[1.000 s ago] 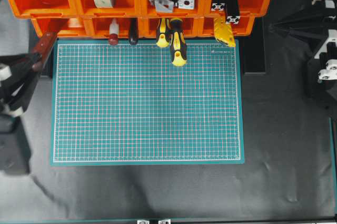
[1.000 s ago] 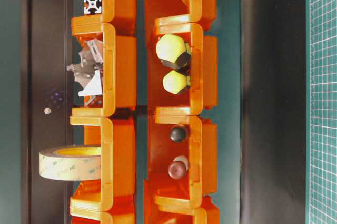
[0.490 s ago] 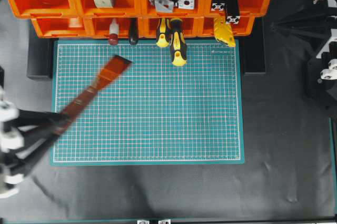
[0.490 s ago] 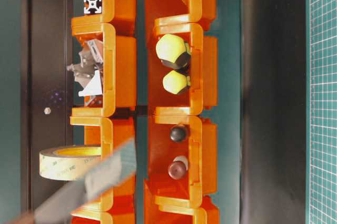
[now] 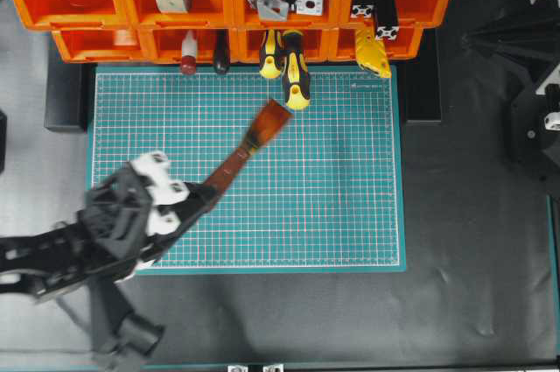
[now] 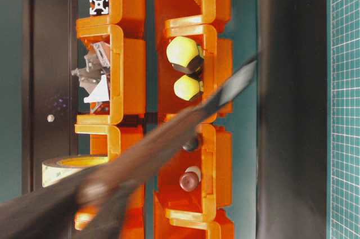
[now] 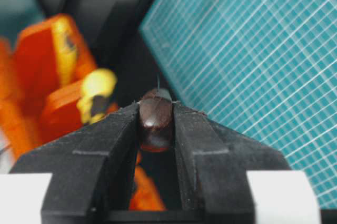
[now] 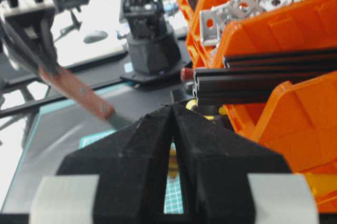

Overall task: Pick scraper from container rack with left arm.
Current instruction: 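Swing the held scraper over the mat and lower it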

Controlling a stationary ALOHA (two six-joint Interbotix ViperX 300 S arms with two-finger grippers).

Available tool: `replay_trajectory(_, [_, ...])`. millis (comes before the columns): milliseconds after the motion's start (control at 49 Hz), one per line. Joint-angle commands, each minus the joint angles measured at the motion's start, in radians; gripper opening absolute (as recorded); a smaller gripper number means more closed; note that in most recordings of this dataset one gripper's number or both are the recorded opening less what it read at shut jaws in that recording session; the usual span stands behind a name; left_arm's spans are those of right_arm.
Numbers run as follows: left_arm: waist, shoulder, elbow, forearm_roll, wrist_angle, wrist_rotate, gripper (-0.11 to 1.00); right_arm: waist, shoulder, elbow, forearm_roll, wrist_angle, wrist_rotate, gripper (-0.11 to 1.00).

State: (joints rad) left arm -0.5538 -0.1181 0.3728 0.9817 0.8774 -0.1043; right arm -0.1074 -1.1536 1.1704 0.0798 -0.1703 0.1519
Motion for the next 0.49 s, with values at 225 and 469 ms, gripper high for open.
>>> replay_trajectory(225, [0.14, 0.067, 0.038, 0.005, -0.169, 0.009, 0.21, -0.026, -0.015, -0.046, 0.023, 0.086, 0.043, 0.01])
replay_trajectory(469, [0.156, 0.095, 0.055, 0.005, -0.186, 0.008, 0.21, -0.046, -0.035, -0.074, 0.018, 0.103, 0.041, 0.01])
